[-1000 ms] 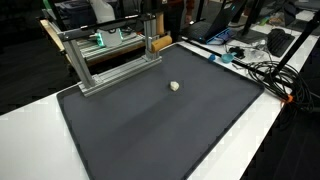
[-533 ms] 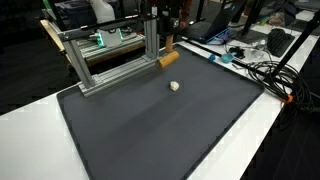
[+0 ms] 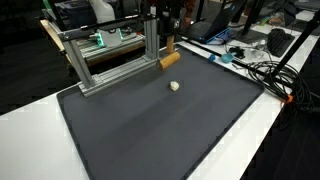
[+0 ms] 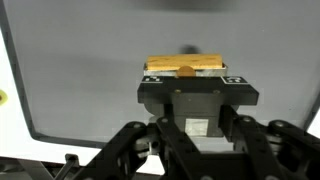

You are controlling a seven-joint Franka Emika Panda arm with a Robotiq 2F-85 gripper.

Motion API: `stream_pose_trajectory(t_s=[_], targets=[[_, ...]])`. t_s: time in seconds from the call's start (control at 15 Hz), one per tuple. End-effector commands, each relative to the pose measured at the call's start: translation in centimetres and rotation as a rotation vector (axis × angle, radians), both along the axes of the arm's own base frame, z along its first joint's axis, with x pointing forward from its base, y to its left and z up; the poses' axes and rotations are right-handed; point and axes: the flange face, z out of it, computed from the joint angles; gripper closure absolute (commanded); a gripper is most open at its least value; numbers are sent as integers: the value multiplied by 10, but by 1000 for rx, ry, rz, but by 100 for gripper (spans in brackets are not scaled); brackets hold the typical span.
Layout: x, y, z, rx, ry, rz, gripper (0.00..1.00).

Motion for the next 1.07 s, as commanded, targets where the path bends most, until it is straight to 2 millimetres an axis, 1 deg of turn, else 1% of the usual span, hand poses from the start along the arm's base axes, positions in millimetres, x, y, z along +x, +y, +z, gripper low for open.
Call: stream_pose_trajectory(t_s=[0.0, 0.27, 0.4, 0.47, 0.6, 0.67, 1.0], targets=[[-3, -15, 1, 75, -73, -49, 78], [-8, -18, -21, 185, -109, -120, 78], [-12, -17, -34, 185, -123, -143, 78], [-3, -17, -32, 160, -93, -117, 53], [-7, -17, -42, 162, -95, -123, 53], [-8, -17, -43, 162, -95, -124, 78], [7, 0, -69, 110, -104, -133, 78]])
